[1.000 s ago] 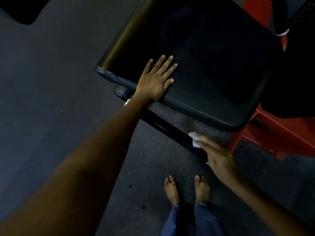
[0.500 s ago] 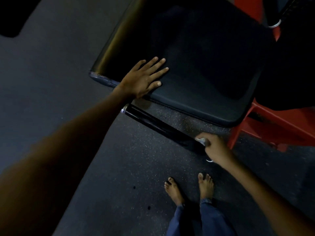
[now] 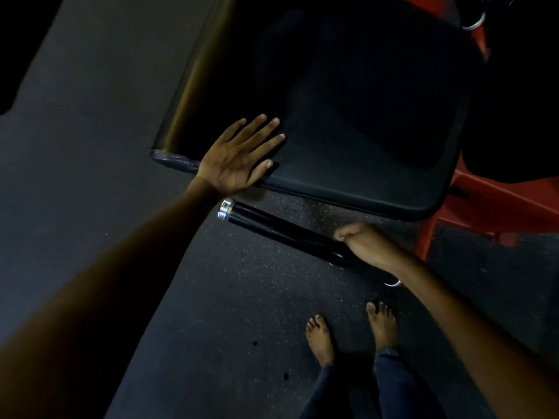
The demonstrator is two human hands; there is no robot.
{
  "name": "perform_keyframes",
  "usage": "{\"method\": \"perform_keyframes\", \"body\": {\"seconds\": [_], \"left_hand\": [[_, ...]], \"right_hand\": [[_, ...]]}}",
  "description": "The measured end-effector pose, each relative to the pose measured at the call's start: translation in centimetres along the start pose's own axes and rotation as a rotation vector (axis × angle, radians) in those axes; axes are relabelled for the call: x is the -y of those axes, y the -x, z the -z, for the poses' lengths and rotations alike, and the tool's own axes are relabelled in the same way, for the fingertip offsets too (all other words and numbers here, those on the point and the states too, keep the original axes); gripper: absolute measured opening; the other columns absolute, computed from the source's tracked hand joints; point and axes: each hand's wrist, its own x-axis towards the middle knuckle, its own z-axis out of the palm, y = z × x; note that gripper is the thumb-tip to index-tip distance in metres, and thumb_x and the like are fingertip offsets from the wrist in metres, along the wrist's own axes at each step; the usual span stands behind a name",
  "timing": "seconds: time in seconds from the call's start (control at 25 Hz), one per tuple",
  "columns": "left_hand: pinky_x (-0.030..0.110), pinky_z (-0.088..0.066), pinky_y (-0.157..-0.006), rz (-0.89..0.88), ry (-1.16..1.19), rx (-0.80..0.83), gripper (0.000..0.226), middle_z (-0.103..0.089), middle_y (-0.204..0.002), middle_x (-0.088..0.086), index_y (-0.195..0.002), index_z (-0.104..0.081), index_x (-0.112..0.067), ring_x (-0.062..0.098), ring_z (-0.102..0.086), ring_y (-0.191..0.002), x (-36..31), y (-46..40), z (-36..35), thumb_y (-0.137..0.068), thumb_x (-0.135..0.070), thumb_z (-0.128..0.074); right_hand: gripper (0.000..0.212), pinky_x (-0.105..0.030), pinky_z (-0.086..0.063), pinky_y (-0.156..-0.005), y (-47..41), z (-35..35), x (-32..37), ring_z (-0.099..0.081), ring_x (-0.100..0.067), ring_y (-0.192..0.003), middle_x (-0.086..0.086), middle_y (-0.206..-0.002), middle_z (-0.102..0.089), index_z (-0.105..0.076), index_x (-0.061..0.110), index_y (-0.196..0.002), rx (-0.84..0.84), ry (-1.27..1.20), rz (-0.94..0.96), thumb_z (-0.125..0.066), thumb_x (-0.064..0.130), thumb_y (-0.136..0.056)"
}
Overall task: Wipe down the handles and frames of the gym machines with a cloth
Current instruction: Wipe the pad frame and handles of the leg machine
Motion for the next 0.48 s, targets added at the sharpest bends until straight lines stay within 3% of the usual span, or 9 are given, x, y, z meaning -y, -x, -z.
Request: {"method": "perform_keyframes", "body": {"seconds": [0.16, 0.24, 0.4, 0.48], "left_hand": [[0.04, -0.024, -0.113, 0.152, -0.042, -0.132, 0.051, -0.038, -0.151, 0.008, -0.143, -0.042, -0.017, 0.026, -0.034, -0.14, -1.1, 1.5, -1.4, -0.103, -0.04, -0.022], [0.039, -0.024, -0.112, 0.176, -0.085, -0.161, 0.05, -0.039, -0.151, 0.006, -0.144, -0.042, -0.018, 0.025, -0.035, -0.14, -1.4, 1.9, -1.9, -0.103, -0.041, -0.026], [0.038, -0.022, -0.112, 0.175, -0.119, -0.178, 0.05, -0.04, -0.15, 0.006, -0.144, -0.041, -0.019, 0.025, -0.036, -0.139, -1.3, 1.8, -1.9, -0.103, -0.042, -0.025], [0.038, -0.02, -0.112, 0.175, -0.127, -0.168, 0.051, -0.038, -0.151, 0.006, -0.145, -0.039, -0.018, 0.025, -0.034, -0.14, -1.4, 1.9, -1.9, -0.104, -0.042, -0.022]], "right_hand": [[0.034, -0.027, -0.041, -0.077, -0.9, -2.3, 3.9, -0.058, -0.013, -0.087, 0.0, -0.091, -0.064, -0.067, 0.02, -0.082, -0.063, -0.101, 0.092, -0.041, 0.001, -0.092], [0.036, -0.027, -0.039, -0.08, 0.0, -1.6, 2.0, -0.056, -0.013, -0.087, 0.001, -0.09, -0.063, -0.063, 0.024, -0.076, -0.102, -0.114, 0.047, -0.041, 0.002, -0.094], [0.037, -0.03, -0.041, -0.082, 1.3, 0.2, -0.4, -0.058, -0.021, -0.086, -0.005, -0.083, -0.064, -0.065, 0.016, -0.07, -0.076, -0.012, -0.064, -0.041, -0.002, -0.091], [0.029, -0.035, -0.046, -0.084, 0.1, -0.6, 2.1, -0.06, -0.029, -0.092, -0.015, -0.094, -0.066, -0.067, 0.001, -0.086, -0.051, 0.068, -0.003, -0.039, -0.001, -0.091]]}}
